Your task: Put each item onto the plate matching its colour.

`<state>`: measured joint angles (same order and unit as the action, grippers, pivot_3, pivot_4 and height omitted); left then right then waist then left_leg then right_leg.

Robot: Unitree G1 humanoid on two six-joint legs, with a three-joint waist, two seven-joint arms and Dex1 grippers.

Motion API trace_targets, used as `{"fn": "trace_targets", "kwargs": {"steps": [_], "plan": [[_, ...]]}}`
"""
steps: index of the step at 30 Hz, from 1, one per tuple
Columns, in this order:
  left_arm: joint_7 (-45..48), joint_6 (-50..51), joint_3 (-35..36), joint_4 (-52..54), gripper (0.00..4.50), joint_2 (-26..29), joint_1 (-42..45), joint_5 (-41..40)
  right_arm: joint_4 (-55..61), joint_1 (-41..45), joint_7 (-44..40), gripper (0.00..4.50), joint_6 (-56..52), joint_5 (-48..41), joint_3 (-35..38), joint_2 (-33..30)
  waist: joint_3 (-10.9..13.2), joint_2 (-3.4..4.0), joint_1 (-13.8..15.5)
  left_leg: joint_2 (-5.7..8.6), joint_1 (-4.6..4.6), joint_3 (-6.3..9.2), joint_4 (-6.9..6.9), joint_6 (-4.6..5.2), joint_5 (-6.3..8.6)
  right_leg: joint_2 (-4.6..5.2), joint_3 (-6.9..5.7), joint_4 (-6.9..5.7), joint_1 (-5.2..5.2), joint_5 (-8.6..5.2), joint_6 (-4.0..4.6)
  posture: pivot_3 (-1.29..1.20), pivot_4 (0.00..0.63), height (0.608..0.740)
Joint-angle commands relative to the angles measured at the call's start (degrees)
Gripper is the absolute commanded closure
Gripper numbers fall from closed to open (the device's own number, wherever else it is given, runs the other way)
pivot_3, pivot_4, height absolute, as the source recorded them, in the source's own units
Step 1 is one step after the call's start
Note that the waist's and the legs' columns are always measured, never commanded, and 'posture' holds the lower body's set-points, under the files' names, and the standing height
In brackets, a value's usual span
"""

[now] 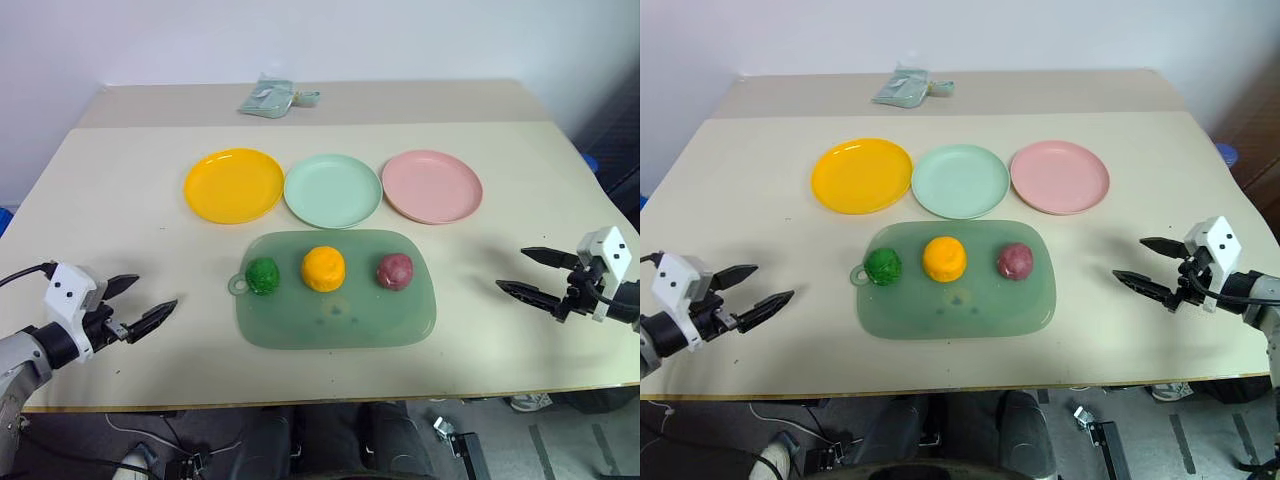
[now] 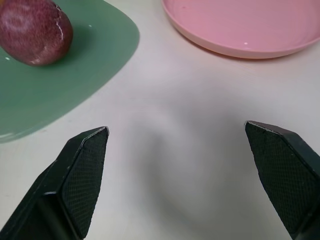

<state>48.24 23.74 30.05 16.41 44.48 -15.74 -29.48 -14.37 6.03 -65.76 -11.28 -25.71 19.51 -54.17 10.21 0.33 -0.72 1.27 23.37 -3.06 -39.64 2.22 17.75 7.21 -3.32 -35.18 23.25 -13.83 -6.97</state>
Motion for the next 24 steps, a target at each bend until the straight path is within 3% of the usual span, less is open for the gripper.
{"fn": "trace_targets", "kwargs": {"steps": [1, 8, 13, 24], "plan": [[-0.7, 0.5, 1.9, 2.0, 0.00, -0.1, 0.2, -1.0, -0.8, 2.2, -0.6, 0.06, 1.6, 0.4, -0.2, 0.6, 0.0, 0.04, 0.0, 0.00, 0.00, 0.00, 0.01, 0.00, 0.00, 0.00, 0.00, 0.00, 0.00, 0.00, -0.01, 0.00, 0.150, 0.740], [-1.6, 1.5, 1.4, 3.3, 0.00, -0.8, 1.1, -2.5, 1.3, 2.6, 0.2, 0.06, 1.1, 0.5, -0.8, 1.9, 0.0, 0.05, 0.1, 0.02, 0.00, -0.01, 0.01, 0.01, 0.00, 0.01, -0.01, 0.00, -0.01, 0.02, -0.05, 0.00, 0.150, 0.740], [-1.4, 6.6, -0.5, 4.2, 0.00, -1.3, 6.3, -8.5, 4.5, 1.8, 2.6, 0.06, 0.7, 0.0, -0.4, 4.0, 0.0, 0.05, 0.1, 0.02, 0.00, 0.01, 0.01, 0.00, -0.01, 0.00, -0.01, -0.02, -0.01, 0.03, -0.05, 0.00, 0.150, 0.740], [0.8, 7.6, -11.3, 1.9, 0.00, -1.4, 19.8, -8.2, 14.9, -3.3, 8.1, 0.06, -3.3, -2.1, 2.4, 7.2, 0.0, 0.06, 0.2, 0.05, 0.00, -0.01, -0.02, 0.01, -0.03, -0.09, -0.02, -0.05, -0.04, 0.04, -0.08, 0.00, 0.150, 0.740]]}}
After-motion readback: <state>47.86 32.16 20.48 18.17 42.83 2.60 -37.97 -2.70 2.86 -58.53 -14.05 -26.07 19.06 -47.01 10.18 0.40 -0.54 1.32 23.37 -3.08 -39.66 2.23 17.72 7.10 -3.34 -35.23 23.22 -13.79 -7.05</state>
